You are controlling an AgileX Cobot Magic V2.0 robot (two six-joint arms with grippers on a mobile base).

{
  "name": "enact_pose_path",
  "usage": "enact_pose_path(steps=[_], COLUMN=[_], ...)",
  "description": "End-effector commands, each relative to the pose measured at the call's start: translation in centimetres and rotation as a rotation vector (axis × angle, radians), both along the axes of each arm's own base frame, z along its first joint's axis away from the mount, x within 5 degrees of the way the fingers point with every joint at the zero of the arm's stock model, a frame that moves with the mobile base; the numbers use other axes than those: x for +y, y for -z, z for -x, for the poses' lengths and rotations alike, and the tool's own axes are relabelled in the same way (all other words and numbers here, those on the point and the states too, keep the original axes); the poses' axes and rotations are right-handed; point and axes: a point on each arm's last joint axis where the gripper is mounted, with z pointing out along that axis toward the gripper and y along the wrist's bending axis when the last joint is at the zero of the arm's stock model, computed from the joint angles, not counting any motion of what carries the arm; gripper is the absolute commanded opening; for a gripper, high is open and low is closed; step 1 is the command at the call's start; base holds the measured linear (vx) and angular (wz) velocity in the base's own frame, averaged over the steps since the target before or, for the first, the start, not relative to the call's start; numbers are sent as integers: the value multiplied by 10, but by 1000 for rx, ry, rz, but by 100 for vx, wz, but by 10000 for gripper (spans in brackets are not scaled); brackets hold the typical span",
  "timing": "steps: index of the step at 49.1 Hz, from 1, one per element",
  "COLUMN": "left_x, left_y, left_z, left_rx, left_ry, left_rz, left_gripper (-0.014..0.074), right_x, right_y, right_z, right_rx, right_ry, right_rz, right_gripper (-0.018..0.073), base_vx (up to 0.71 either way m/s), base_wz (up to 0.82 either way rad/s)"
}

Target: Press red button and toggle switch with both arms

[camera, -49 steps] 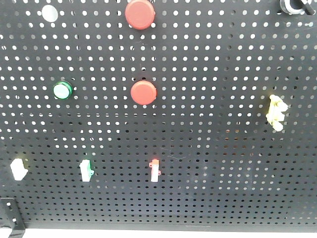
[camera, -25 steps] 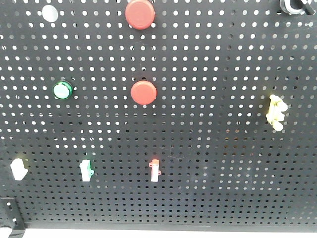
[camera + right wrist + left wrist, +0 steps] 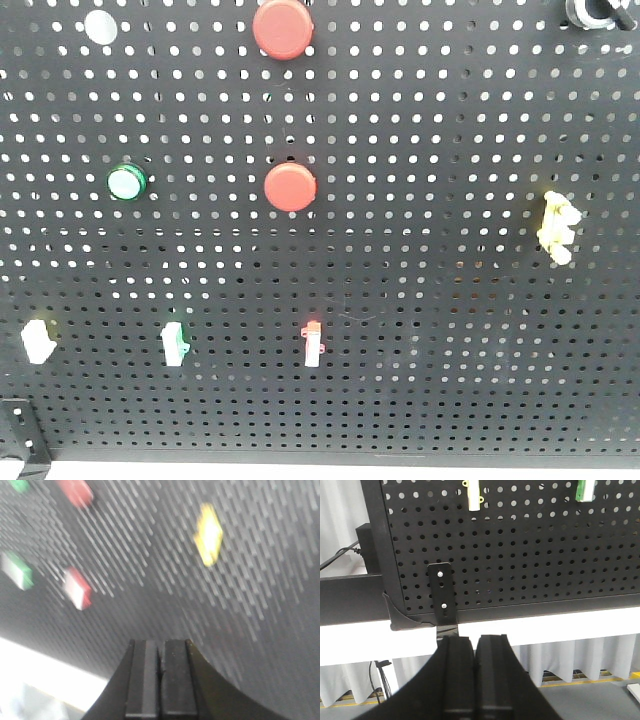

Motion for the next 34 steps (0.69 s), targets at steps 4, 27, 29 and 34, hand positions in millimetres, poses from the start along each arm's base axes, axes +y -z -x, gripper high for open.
enact_pose_path(steps=[4, 27, 29, 34], left_x=[1, 1, 1, 1], left_y=[4, 4, 4, 4], left_z=[0, 0, 0, 0], left_rx=[-50, -50, -50, -50], left_ry=[-6, -6, -6, -6], left_rz=[12, 12, 12, 12], left_gripper=[1, 1, 1, 1], right_x=[-21, -29, -29, -29], right_y=[33, 103, 103, 103], right_z=[-19, -19, -19, -19], right_rx=[22, -127, -127, -127], right_ry=[235, 322, 325, 331], right_rz=[-63, -187, -187, -187], right_gripper=[-3, -3, -3, -3], base_vx=[0, 0, 0, 0], base_wz=[0, 0, 0, 0])
